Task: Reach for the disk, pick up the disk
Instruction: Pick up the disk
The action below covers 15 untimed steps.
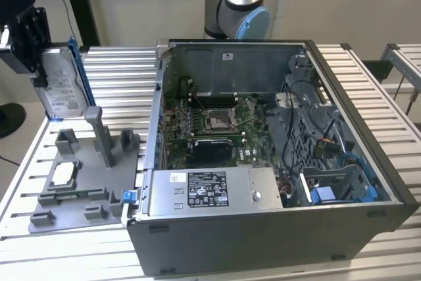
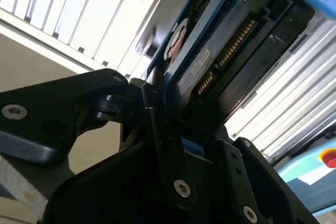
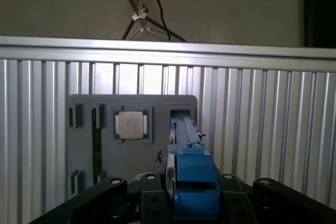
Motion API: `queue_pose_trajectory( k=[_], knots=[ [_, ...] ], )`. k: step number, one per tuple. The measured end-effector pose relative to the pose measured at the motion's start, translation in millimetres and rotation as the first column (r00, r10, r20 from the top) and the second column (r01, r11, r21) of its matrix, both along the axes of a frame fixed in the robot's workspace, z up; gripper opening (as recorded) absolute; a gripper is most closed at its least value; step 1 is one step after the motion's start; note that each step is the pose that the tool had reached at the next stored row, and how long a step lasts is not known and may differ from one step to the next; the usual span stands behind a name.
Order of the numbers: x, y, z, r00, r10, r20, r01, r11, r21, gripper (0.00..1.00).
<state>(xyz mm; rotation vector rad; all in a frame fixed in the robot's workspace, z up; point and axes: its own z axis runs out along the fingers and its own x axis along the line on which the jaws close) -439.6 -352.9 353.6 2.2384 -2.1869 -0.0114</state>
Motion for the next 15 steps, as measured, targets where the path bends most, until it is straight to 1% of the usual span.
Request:
queue_pose_trajectory(
  k=[4, 15],
  knots=[
    [0.0, 0.0, 13.9, 1.0, 0.0, 0.0, 0.0, 1.0, 0.0, 0.0],
    [0.0, 0.0, 63.9, 1.0, 0.0, 0.0001, 0.0, 1.0, 0.0, 0.0]
  ],
)
